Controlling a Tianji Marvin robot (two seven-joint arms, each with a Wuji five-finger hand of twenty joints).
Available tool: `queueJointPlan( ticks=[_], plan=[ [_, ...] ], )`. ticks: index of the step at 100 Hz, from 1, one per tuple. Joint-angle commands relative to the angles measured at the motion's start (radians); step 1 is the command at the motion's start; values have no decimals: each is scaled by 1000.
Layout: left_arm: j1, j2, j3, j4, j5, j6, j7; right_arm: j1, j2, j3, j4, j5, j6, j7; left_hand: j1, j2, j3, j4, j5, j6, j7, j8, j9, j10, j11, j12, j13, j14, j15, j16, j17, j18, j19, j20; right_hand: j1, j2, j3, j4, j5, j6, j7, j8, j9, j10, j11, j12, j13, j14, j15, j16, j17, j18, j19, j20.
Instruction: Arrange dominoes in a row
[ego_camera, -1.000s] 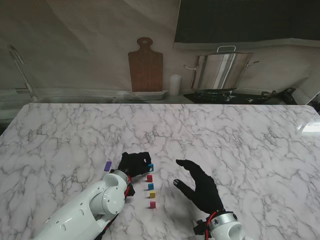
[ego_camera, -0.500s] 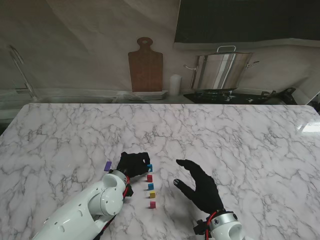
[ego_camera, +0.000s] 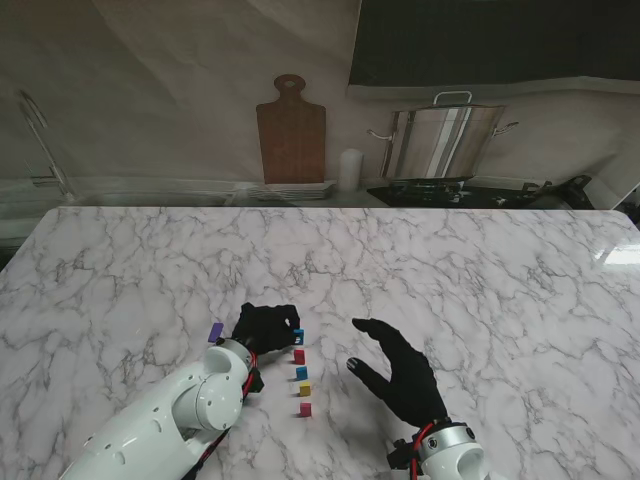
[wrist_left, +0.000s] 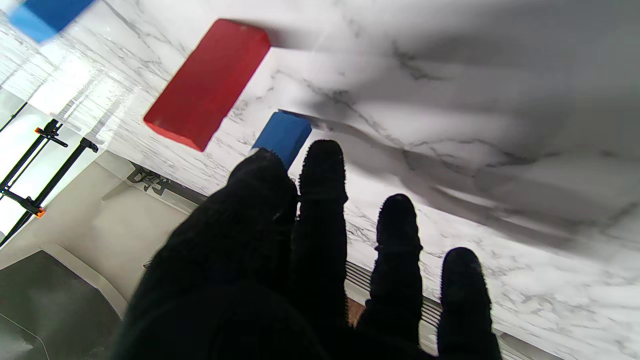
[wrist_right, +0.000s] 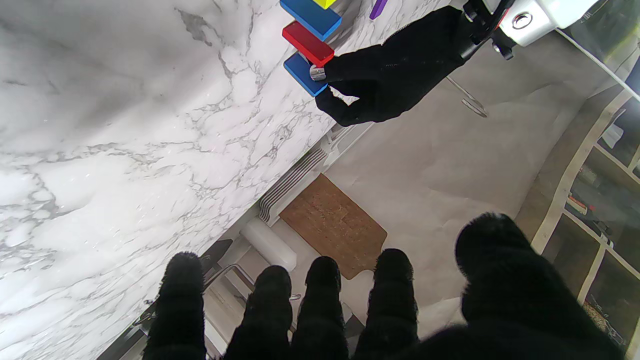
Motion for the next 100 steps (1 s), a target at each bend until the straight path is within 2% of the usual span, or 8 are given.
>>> queueJointPlan(
  ticks=[1, 100],
  plan=[
    [3, 0, 1, -4, -5, -4, -15, -2, -1, -2, 4, 0, 3, 0, 57, 25, 0, 7, 38, -20, 17, 31, 29, -12, -8, 9, -12, -2, -2, 11, -30, 1, 3, 9, 25, 36, -14, 29, -33, -18, 5, 13, -30, -13, 11, 4, -11, -26, -18, -12, -5, -35, 10, 16],
    [1, -4, 23, -2, -7, 17, -9, 0, -1, -2, 5, 0, 3, 0, 56, 37, -4, 7, 23, -12, 0, 23, 11, -15, -17, -7, -16, 2, -3, 14, -28, -1, 5, 17, 25, 37, -14, 29, -34, -17, 5, 13, -31, -12, 11, 3, -11, -26, -18, -12, -5, -35, 10, 16]
  ],
)
